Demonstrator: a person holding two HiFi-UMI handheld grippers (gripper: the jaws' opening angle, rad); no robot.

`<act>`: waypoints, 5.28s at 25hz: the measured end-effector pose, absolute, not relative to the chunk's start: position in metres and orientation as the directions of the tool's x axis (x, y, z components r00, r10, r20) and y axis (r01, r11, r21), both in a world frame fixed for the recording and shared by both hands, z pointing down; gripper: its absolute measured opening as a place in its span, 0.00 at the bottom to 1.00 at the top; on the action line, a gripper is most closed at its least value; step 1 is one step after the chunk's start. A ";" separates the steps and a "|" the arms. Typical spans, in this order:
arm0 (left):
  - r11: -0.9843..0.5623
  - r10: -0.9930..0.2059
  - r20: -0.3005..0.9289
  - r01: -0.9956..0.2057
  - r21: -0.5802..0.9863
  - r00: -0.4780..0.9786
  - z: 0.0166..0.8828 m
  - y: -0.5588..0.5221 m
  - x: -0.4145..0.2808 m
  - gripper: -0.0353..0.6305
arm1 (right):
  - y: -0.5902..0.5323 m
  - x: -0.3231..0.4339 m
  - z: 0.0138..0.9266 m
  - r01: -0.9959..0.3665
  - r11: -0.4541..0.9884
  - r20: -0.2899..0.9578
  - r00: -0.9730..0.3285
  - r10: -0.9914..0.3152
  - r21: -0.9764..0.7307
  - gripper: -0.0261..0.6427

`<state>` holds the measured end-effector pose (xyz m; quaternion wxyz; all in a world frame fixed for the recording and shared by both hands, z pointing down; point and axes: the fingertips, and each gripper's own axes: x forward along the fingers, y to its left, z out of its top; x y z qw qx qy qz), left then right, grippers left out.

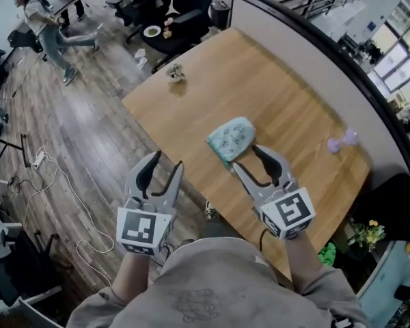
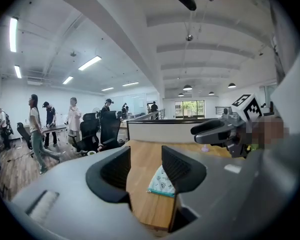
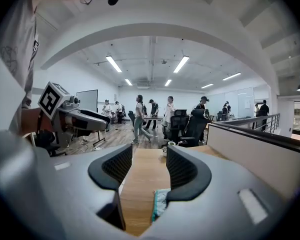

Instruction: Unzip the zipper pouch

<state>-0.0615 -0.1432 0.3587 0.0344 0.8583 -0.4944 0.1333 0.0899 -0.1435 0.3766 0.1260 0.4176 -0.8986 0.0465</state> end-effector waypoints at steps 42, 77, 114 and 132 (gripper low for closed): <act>-0.675 -0.614 0.545 -0.738 0.012 0.571 0.510 -0.264 -0.074 0.33 | -0.300 0.029 0.611 -0.296 0.955 0.836 -0.520 -0.175 0.015 0.36; -0.655 -0.576 0.627 -0.755 0.030 0.524 0.572 -0.252 -0.092 0.32 | -0.308 0.017 0.675 -0.286 0.956 0.826 -0.553 -0.110 -0.065 0.14; -0.615 -0.773 0.241 -0.787 -0.054 0.587 0.337 -0.228 -0.153 0.24 | -0.226 -0.009 0.313 -0.680 0.707 0.167 -0.687 -0.707 0.196 0.11; -0.896 -0.424 0.173 -0.440 0.062 0.889 0.298 -0.195 -0.061 0.25 | -0.197 -0.045 0.304 -0.462 0.803 0.141 -0.828 -0.543 0.377 0.11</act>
